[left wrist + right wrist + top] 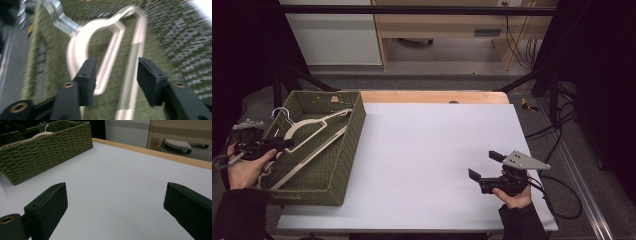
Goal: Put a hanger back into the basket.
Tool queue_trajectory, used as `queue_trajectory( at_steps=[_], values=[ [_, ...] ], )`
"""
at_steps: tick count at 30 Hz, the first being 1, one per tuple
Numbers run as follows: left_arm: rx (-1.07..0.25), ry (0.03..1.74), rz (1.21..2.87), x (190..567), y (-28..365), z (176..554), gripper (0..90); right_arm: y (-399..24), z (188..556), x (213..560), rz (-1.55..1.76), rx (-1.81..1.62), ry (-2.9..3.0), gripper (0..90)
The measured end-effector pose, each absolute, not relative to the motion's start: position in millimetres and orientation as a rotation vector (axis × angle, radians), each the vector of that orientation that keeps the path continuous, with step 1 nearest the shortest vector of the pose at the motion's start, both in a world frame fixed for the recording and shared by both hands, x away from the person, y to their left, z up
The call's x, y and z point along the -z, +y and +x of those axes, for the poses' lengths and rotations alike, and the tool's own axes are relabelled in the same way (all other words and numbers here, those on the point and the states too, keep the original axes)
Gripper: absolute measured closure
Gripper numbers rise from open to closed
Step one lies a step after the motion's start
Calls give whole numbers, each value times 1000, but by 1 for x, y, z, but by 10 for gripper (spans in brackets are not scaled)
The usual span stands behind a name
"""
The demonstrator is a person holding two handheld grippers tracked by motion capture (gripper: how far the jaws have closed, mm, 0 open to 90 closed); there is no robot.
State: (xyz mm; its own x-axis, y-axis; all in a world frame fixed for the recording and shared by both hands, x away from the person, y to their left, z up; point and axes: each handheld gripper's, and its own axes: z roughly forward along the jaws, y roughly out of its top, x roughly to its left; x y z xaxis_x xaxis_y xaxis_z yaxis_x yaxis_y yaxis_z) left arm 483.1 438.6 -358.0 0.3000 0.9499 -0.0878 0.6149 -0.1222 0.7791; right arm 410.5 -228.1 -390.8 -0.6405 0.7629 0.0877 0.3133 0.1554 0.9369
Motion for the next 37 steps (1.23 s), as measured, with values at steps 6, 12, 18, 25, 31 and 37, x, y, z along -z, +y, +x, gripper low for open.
queue_trajectory(
  at_steps=[6, 12, 18, 25, 31, 37],
  values=[
    [-612, 1235, 1773, 342, 408, 463, 291, -230, 410, 390, 1024, -1495, 2022, 57],
    [-611, 1085, 1748, 330, 373, 448, 152, -231, 409, 388, 1025, -1501, 2010, 55],
    [-572, 933, 1733, 327, 332, 431, 84, -236, 408, 388, 1032, -1521, 1993, 55],
    [-508, 837, 1732, 344, 291, 420, 40, -241, 407, 387, 1040, -1533, 1972, 49],
    [-479, 819, 1737, 359, 271, 417, 33, -245, 407, 388, 1048, -1536, 1959, 43],
    [-449, 833, 1756, 373, 266, 419, 41, -248, 407, 388, 1050, -1537, 1960, 40]
  ],
)
